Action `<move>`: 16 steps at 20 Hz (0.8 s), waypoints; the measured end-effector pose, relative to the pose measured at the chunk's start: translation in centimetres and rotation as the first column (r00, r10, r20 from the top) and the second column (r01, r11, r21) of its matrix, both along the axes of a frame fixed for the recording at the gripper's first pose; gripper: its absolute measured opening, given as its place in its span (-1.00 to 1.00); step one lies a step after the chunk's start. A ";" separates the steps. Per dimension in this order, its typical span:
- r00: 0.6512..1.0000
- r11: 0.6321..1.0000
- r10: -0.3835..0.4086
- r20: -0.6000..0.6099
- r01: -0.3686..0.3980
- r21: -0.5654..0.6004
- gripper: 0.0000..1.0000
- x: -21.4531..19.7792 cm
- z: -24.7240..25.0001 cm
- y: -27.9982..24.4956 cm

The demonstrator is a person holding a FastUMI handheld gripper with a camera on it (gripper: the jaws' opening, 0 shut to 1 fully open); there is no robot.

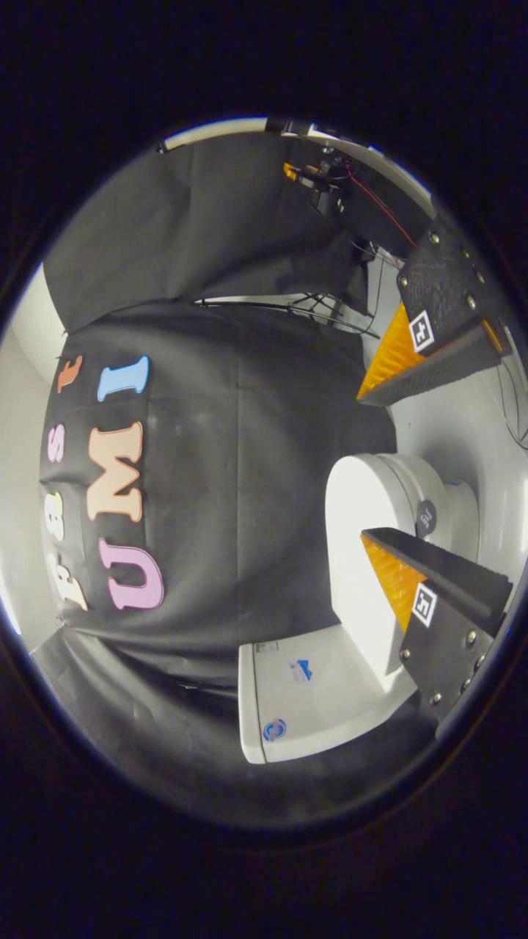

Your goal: Open the toilet lid.

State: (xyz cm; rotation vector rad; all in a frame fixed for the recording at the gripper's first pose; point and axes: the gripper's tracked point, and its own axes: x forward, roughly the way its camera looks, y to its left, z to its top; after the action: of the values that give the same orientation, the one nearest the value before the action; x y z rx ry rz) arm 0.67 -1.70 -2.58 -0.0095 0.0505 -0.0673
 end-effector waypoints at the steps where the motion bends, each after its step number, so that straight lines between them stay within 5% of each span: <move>1: 1.000 1.000 0.009 -0.004 -0.009 0.009 0.96 0.0 0.0 0.2; 10: 1.000 1.000 0.003 -0.028 -0.002 0.030 0.96 0.9 0.0 -0.7; 16: 0.984 0.996 0.073 -0.162 -0.065 0.054 0.97 2.4 -1.1 -0.7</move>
State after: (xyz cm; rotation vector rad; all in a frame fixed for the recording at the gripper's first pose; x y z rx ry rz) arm 3.08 -2.45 -3.66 0.0313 0.2164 0.0039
